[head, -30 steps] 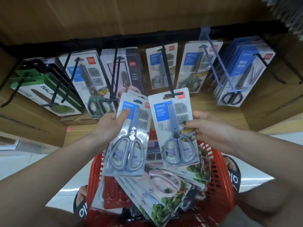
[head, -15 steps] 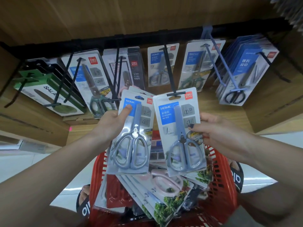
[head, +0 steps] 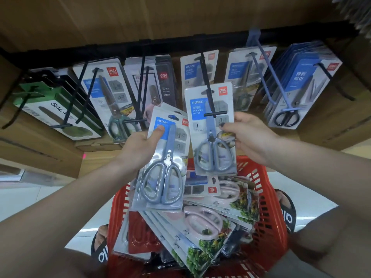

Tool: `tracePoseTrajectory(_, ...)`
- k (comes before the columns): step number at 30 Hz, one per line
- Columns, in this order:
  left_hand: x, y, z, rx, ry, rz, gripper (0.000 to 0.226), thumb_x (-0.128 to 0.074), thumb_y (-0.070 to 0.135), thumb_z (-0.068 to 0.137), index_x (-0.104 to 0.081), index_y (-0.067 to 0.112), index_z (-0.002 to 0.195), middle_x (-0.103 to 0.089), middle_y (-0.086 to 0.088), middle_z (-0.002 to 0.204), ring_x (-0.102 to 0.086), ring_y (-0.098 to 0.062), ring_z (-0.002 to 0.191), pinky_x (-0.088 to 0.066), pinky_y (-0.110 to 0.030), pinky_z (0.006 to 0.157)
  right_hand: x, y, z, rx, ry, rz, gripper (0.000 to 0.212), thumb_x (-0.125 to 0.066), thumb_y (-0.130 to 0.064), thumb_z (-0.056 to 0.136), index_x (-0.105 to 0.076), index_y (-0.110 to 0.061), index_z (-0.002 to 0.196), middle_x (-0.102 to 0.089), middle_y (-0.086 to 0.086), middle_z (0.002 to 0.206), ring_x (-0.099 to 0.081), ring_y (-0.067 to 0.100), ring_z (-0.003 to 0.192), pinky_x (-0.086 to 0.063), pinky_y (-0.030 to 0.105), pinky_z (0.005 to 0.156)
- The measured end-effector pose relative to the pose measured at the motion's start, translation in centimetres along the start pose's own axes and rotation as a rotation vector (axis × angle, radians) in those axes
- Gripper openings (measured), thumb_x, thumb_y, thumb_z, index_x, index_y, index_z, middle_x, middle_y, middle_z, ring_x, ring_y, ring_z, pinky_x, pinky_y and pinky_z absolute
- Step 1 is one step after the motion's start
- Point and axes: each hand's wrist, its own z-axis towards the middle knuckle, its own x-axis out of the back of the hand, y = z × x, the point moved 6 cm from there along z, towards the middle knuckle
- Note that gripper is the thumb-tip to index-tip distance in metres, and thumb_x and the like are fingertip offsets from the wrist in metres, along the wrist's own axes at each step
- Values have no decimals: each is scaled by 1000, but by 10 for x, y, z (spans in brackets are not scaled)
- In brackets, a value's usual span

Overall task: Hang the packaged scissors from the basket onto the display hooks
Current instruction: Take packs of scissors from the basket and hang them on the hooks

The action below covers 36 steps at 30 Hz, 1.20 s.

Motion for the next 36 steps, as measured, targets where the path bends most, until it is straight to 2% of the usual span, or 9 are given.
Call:
tracePoseTrajectory(6,11,-9,7,71,49,-15,75,-52,64,102,-69,-7,116,-70,-25,91,-55,-26,77,-47,-41,75,-8,-19,55,61,117,-56,32,-61,1,99,-68,-10,129,-76,11,118,-74,28,107,-58,48,99)
tracePoseTrajectory(11,10,-2,5,23,22,-57,70,-52,64,102,-69,-4,103,-62,-22,83,-49,-24,73,-39,-37,72,-8,-29,97,92,219,-24,26,-66,-5,99,-71,-10,124,-77,7,111,-76,25,102,-63,38,87)
tracePoseTrajectory(13,8,3,-1,-3,-5,-78,49,-52,62,103,-65,15,97,-52,-9,79,-44,-21,69,-35,-34,68,-9,-29,108,87,259,3,24,-68,-9,99,-72,-11,122,-78,6,109,-75,23,97,-63,35,79)
tracePoseTrajectory(17,5,11,-13,-33,-3,-82,54,-53,55,105,-39,20,66,-28,7,50,-21,-10,42,-20,-23,42,-15,-30,114,100,276,-14,17,-67,-14,100,-74,-15,116,-77,0,98,-75,18,90,-62,27,66)
tracePoseTrajectory(19,3,15,-16,-42,-2,-92,59,-53,53,106,-25,25,62,-20,17,42,-16,-8,35,-15,-18,35,-17,-36,115,113,260,-28,18,-65,-13,101,-73,-12,117,-77,3,101,-75,21,97,-63,33,77)
tracePoseTrajectory(24,0,21,-20,-57,-37,-116,56,-51,55,106,-29,25,65,-20,16,44,-18,-8,41,-18,-25,46,-13,-48,108,149,317,-80,21,-63,-21,103,-69,-10,120,-72,2,96,-72,17,87,-56,22,54)
tracePoseTrajectory(28,0,15,-20,-21,-44,-158,50,-53,59,104,-41,16,80,-20,14,53,-25,-16,60,-24,-34,70,-14,-46,104,119,403,-165,42,-65,-32,101,-59,-10,136,-68,7,116,-68,21,103,-53,19,65)
tracePoseTrajectory(31,0,9,-18,1,-52,-190,48,-52,59,104,-43,20,78,-34,10,62,-33,-9,62,-26,-34,65,-13,-32,96,19,403,-149,54,-68,-29,100,-50,-5,145,-62,15,137,-61,31,128,-54,35,102)
tracePoseTrajectory(36,-3,-4,-11,30,-133,-201,46,-49,70,100,-55,25,106,-51,0,99,-49,-16,93,-44,-33,87,-40,-3,46,-101,179,-124,40,-52,-25,109,-52,-5,143,-65,18,122,-68,32,111,-57,41,99)
